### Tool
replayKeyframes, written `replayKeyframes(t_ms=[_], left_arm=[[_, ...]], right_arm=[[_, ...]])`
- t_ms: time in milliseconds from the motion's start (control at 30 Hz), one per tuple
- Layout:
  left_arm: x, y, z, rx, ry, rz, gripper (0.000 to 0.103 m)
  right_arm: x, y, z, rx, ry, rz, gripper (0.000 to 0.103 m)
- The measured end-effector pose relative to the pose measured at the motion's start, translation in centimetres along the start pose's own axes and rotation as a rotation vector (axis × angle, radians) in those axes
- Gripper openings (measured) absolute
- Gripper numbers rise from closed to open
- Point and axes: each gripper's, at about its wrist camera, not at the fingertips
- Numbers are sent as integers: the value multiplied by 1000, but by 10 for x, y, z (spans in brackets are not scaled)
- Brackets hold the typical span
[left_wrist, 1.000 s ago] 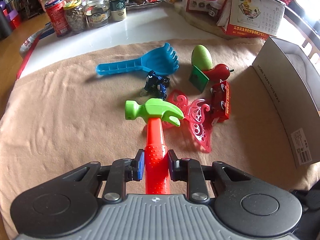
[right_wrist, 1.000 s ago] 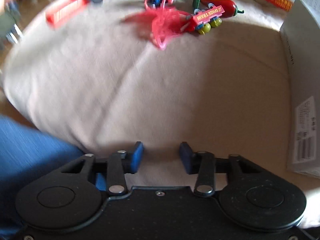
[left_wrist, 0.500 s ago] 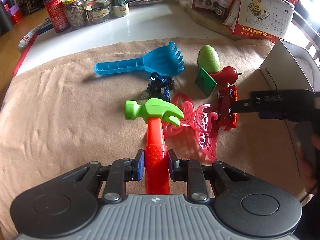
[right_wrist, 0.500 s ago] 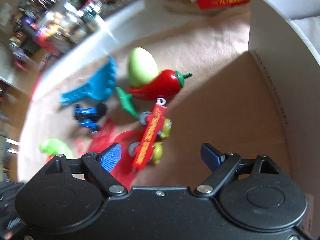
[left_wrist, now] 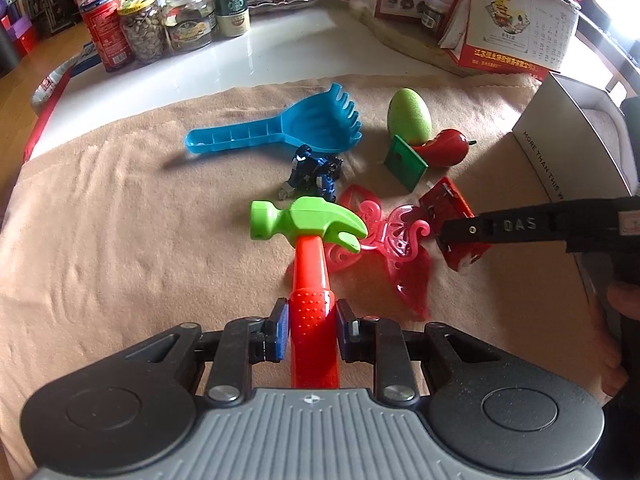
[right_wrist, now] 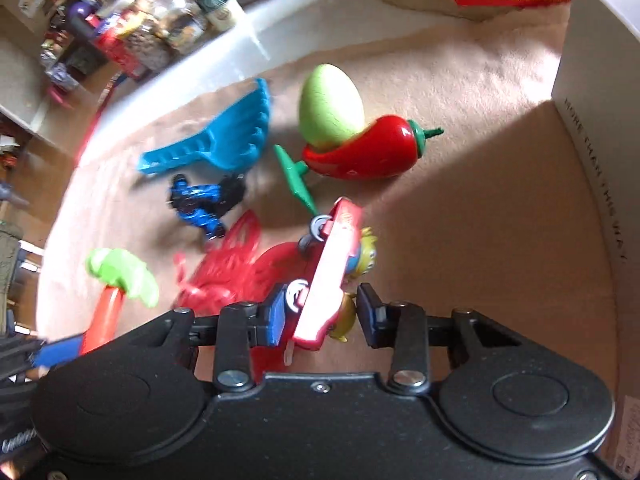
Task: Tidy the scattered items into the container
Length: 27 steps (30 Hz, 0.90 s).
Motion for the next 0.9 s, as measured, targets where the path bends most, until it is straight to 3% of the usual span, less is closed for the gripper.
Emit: replayKeyframes(t_ms=[200, 333, 400, 500, 900], left_arm=[[26, -9, -16, 28, 17, 52, 24], [50, -18, -24, 49, 33, 89, 24], [62, -21, -27, 54, 39, 105, 24], [79, -24, -31, 58, 52, 132, 24], [169, -58, -44, 96, 105, 256, 24]], right_arm=[[11, 10, -46, 67, -29, -54, 35], [21, 13, -83, 96, -2, -103, 35], [29, 16, -98, 103, -9, -93, 35], [48, 28, -154, 135, -14, -83, 35], [106, 23, -238, 265, 29, -46, 35]])
Point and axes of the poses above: each gripper's, at about its wrist camera, not at the fingertips, and z roughly the way its jaws point, x to its right, y to its underside, and after that the axes turned 12 degrees about y, right-handed
